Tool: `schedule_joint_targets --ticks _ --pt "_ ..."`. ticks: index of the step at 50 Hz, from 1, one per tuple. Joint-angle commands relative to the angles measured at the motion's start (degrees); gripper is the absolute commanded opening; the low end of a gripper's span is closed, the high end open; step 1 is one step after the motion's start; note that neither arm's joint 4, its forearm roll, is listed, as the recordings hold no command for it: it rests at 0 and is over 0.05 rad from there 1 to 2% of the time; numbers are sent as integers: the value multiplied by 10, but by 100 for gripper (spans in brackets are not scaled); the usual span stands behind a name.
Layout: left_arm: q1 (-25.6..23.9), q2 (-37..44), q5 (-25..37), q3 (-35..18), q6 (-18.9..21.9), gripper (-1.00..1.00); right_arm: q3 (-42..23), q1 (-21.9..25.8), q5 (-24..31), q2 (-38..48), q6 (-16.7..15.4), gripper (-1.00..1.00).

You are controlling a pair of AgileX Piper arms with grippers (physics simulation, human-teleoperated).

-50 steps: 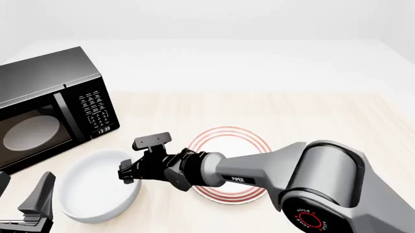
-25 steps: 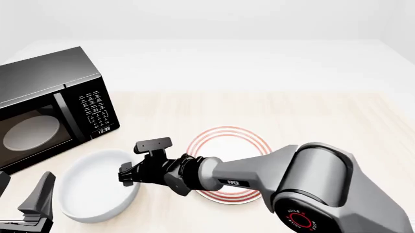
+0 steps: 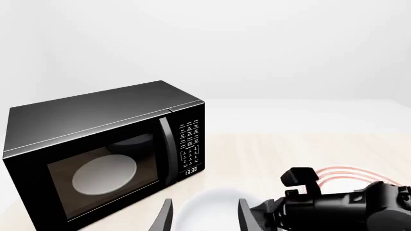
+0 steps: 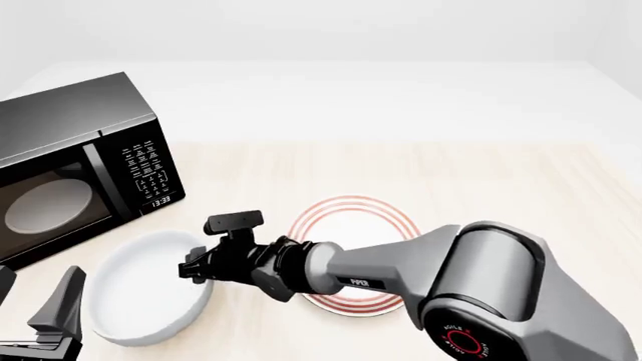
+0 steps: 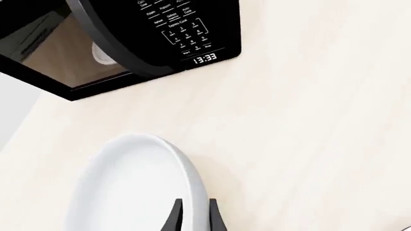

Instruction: Put the white bowl to the right of the plate.

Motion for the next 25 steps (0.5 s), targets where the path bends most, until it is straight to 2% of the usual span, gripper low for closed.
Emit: schedule_joint_targets --ticks 1,9,25 --pt "0 0 0 0 0 100 -7 -20 67 -37 -102 -100" --pt "0 0 0 0 0 100 0 -48 105 -106 -148 -100" --pt "0 0 0 0 0 100 63 -96 101 -198 -185 -100"
